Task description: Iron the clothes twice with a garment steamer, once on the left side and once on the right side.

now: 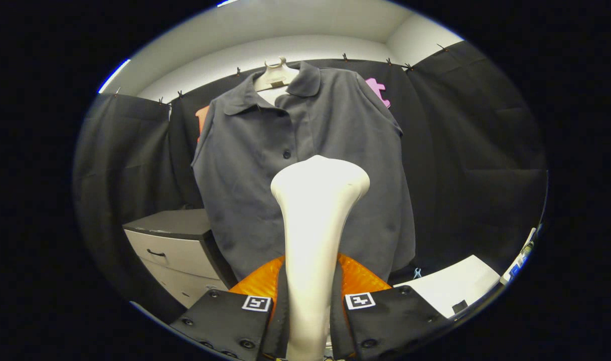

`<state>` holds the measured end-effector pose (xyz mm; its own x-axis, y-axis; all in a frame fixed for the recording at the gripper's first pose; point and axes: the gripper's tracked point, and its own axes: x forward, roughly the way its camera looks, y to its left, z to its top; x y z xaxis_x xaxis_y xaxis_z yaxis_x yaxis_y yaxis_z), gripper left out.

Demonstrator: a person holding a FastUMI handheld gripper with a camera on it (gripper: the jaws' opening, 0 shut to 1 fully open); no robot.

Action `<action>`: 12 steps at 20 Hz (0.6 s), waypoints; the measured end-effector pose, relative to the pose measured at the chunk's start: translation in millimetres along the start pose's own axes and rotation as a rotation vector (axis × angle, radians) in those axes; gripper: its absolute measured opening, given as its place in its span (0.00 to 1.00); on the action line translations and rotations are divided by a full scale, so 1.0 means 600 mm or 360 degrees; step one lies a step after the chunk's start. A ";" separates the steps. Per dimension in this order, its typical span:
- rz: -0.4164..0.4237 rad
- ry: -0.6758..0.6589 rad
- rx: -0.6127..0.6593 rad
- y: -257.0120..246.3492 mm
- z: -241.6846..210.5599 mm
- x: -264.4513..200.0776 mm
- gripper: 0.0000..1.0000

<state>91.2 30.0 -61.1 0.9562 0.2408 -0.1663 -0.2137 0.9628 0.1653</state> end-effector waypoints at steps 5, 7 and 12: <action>0.0048 -0.0141 -0.0049 0.040 0.073 -0.023 0.40; 0.0062 -0.0192 -0.0051 0.052 0.095 -0.030 0.40; 0.0060 -0.0292 -0.0070 0.064 0.128 -0.050 0.40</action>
<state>69.8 50.4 25.0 0.9669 0.2545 0.0197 -0.2549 0.9589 0.1248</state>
